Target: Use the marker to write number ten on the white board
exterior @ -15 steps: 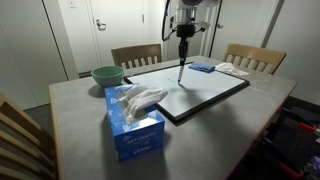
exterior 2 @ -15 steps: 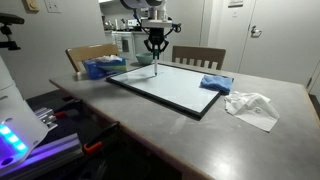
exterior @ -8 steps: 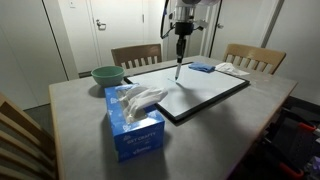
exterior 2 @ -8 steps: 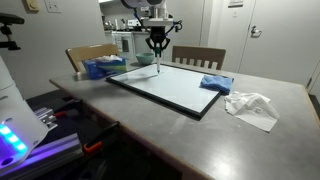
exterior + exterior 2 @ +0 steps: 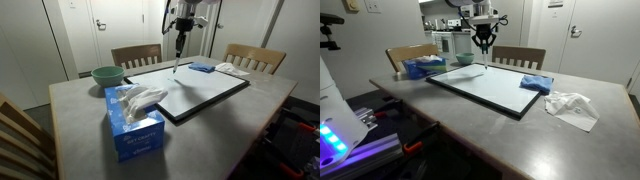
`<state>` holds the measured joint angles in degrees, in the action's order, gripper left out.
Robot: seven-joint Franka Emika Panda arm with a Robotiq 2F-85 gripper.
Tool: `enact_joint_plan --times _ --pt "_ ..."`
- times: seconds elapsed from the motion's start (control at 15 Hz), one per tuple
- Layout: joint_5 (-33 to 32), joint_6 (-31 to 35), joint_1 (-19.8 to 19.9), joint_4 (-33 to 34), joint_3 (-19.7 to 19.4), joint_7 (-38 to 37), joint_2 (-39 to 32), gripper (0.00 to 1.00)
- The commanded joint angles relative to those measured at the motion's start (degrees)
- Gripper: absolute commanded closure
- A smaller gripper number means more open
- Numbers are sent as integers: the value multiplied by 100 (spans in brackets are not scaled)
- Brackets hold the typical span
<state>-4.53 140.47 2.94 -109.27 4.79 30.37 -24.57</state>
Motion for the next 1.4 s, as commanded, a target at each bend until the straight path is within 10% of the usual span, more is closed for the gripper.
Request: enact_joint_plan --times 0.0,1.33 --pt "48 664 132 -237 28 -40 0 95" --pt "390 1153 339 -626 203 -28 -111 95"
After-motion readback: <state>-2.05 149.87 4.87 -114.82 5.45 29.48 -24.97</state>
